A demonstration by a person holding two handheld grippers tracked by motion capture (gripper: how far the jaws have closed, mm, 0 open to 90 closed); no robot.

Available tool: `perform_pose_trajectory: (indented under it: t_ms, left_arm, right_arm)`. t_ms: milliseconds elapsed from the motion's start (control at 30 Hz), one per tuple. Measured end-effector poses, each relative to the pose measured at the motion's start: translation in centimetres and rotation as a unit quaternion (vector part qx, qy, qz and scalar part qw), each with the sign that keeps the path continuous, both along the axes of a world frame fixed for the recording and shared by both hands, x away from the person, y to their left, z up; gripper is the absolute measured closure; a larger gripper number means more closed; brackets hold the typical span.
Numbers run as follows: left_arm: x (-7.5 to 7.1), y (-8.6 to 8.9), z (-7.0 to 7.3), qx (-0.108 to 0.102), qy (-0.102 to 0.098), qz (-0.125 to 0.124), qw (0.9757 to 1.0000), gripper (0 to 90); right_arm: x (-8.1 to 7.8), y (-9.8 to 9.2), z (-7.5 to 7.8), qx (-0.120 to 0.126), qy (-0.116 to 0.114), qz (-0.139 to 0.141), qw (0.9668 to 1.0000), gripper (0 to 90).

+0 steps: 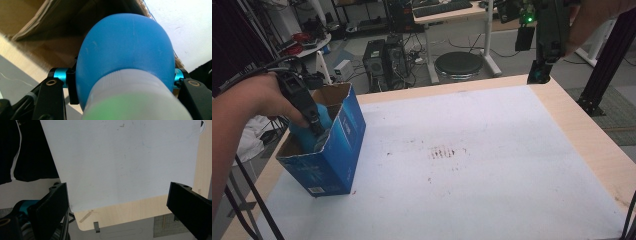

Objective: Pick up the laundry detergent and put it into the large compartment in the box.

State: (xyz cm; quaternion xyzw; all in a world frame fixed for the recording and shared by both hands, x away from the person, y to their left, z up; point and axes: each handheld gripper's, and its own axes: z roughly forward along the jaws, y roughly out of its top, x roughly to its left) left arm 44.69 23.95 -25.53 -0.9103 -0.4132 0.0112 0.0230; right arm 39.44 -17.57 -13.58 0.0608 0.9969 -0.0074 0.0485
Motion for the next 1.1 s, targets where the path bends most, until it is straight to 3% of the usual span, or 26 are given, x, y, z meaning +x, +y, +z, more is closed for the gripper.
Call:
perform_pose_trajectory:
  t_ms: [100,267,433,833,1100]
  left_arm:
    - [-0.1,-0.2,-0.7,0.007,-0.006,-0.029,0.9995,38.5]
    - [-0.4,-0.4,-1.3,0.014,-0.007,-0.084,0.9964,38.5]
    - [-0.6,-0.5,-1.9,0.020,-0.006,-0.115,0.9932,38.5]
    - [-0.6,-0.4,-3.4,0.020,0.002,-0.148,0.9888,38.4]
    - [-0.6,-0.2,-3.5,0.015,0.002,-0.147,0.9891,38.2]
  right_arm:
    - [0.0,0.0,-0.1,0.000,0.000,-0.001,1.0000,3.1]
    - [-0.1,0.0,-0.1,0.001,-0.001,-0.001,1.0000,3.1]
    - [-0.1,-0.2,-0.3,0.001,0.000,-0.004,1.0000,3.1]
    - [-0.1,-0.1,-0.4,0.002,0.002,-0.007,1.0000,3.1]
    - [0.1,0.0,-0.6,0.002,0.004,-0.003,1.0000,3.1]
